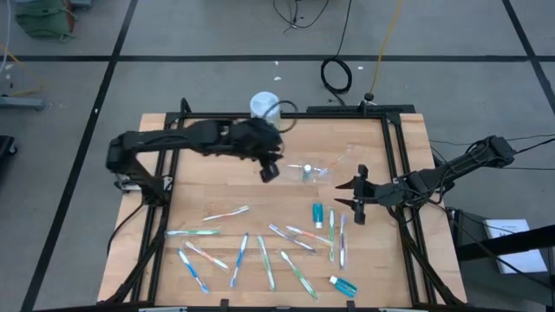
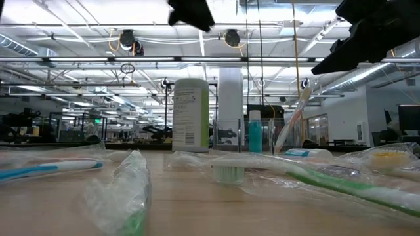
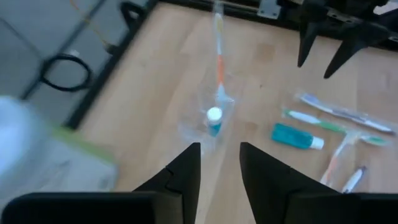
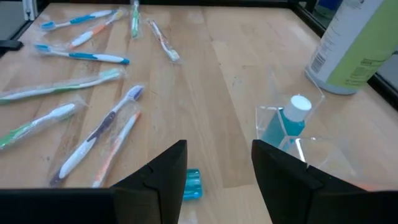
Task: Pick & Place toothbrushing station
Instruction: Put the blue mouthwash into the transparent organizer
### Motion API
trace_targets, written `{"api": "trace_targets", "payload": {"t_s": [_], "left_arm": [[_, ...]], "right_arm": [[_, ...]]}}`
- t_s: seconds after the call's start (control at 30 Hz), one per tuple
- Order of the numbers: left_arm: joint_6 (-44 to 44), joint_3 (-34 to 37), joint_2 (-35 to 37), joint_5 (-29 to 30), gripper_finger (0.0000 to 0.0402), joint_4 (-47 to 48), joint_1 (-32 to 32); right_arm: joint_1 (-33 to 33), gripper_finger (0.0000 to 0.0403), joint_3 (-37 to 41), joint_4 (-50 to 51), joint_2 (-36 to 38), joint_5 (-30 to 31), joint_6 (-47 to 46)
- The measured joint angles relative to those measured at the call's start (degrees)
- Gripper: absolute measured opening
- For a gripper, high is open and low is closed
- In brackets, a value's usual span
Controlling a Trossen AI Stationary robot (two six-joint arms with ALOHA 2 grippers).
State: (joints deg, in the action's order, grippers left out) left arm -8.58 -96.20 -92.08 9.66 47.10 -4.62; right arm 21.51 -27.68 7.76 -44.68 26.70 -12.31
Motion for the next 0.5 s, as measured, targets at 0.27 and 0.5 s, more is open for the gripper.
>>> {"api": "trace_targets", "payload": {"t_s": [0.27, 0.5], "left_arm": [[-0.84, 4.40, 9.23, 10.51, 0.0108, 5.04, 8.18], [-6.23, 25.46, 18.52, 18.90, 0.0108, -7.60, 13.24]], "right_arm": [[1.33, 0.0171, 0.00, -4.18, 0.02, -1.38, -3.51], [2.52, 0.0171, -0.02, -7.14, -0.01, -1.36, -1.97]]}}
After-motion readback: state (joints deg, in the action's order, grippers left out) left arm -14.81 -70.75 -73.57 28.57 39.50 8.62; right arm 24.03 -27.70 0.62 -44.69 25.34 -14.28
